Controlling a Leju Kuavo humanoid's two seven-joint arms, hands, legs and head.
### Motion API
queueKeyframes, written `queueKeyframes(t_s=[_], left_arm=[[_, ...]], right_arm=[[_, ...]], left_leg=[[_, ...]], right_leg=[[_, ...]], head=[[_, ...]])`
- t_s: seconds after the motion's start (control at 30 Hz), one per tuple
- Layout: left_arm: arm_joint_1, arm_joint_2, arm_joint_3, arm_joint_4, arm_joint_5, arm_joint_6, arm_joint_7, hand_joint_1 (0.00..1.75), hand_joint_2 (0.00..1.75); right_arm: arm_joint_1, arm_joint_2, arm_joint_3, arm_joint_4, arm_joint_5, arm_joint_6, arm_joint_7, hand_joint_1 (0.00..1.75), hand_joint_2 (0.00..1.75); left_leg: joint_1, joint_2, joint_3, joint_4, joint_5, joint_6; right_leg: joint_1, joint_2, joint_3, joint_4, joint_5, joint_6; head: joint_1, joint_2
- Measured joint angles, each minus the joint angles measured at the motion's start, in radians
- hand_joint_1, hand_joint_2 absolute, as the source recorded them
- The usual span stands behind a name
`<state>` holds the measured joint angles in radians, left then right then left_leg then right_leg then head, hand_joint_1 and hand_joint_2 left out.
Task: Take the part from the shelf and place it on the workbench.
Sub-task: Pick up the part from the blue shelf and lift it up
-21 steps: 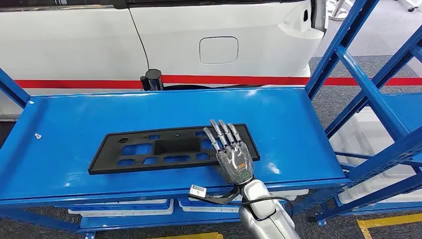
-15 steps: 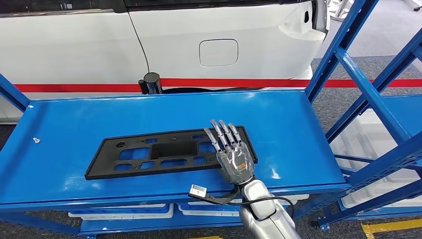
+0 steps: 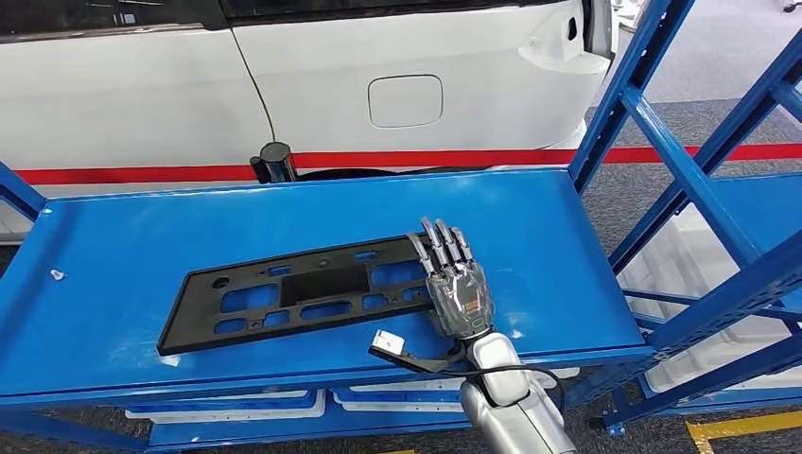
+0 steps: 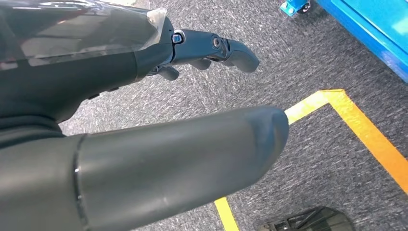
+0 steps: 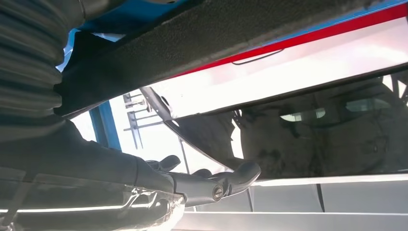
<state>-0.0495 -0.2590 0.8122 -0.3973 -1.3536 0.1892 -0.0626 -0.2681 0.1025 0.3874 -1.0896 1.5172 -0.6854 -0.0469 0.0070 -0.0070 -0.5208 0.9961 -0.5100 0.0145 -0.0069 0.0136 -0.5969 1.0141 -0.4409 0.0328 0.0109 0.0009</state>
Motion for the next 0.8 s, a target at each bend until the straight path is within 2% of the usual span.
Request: queueKeyframes(t_s=[0.2,0.27,0.37,0.4,0.63,0.8], left_arm=[[-0.002,-0.001,0.008,0.000,-0.004,0.002,-0.004,0.00,0.00],[-0.003,-0.001,0.010,0.000,-0.006,0.002,-0.005,0.00,0.00],[-0.004,-0.001,0.014,0.000,-0.011,0.001,-0.005,0.00,0.00],[-0.004,-0.001,0.015,0.000,-0.014,0.001,-0.006,0.00,0.00],[-0.004,-0.001,0.017,0.000,-0.026,0.002,-0.004,0.00,0.00],[-0.004,-0.003,0.017,0.000,-0.033,0.002,-0.001,0.00,0.00]], right_arm=[[-0.026,0.009,-0.028,0.050,-0.006,0.000,-0.003,0.00,1.75],[-0.033,0.013,-0.036,0.064,-0.009,0.000,-0.008,0.11,1.75],[-0.039,0.016,-0.045,0.078,-0.012,0.000,-0.010,1.12,1.75],[-0.040,0.018,-0.048,0.081,-0.012,0.000,-0.011,1.40,1.75],[-0.044,0.028,-0.065,0.094,-0.022,0.000,-0.025,1.58,1.75],[-0.046,0.033,-0.072,0.100,-0.022,0.000,-0.028,1.65,1.75]], left_leg=[[-0.004,0.002,0.008,0.000,0.000,0.001],[-0.005,0.003,0.010,0.000,0.000,0.001],[-0.005,0.004,0.012,0.000,0.001,0.001],[-0.005,0.004,0.013,0.000,0.001,0.002],[-0.005,0.004,0.016,0.000,0.000,0.002],[-0.005,0.004,0.018,0.000,0.000,0.001]], right_leg=[[-0.003,0.001,0.009,-0.002,0.002,-0.002],[-0.003,0.002,0.010,-0.003,0.003,-0.003],[-0.003,0.003,0.012,-0.004,0.004,-0.004],[-0.003,0.003,0.013,-0.004,0.004,-0.005],[-0.003,0.004,0.016,-0.004,0.004,-0.005],[-0.003,0.004,0.018,-0.004,0.004,-0.005]], head=[[0.000,0.000],[0.000,0.000],[0.000,0.000],[0.000,0.000],[0.000,0.000],[0.000,0.000]])
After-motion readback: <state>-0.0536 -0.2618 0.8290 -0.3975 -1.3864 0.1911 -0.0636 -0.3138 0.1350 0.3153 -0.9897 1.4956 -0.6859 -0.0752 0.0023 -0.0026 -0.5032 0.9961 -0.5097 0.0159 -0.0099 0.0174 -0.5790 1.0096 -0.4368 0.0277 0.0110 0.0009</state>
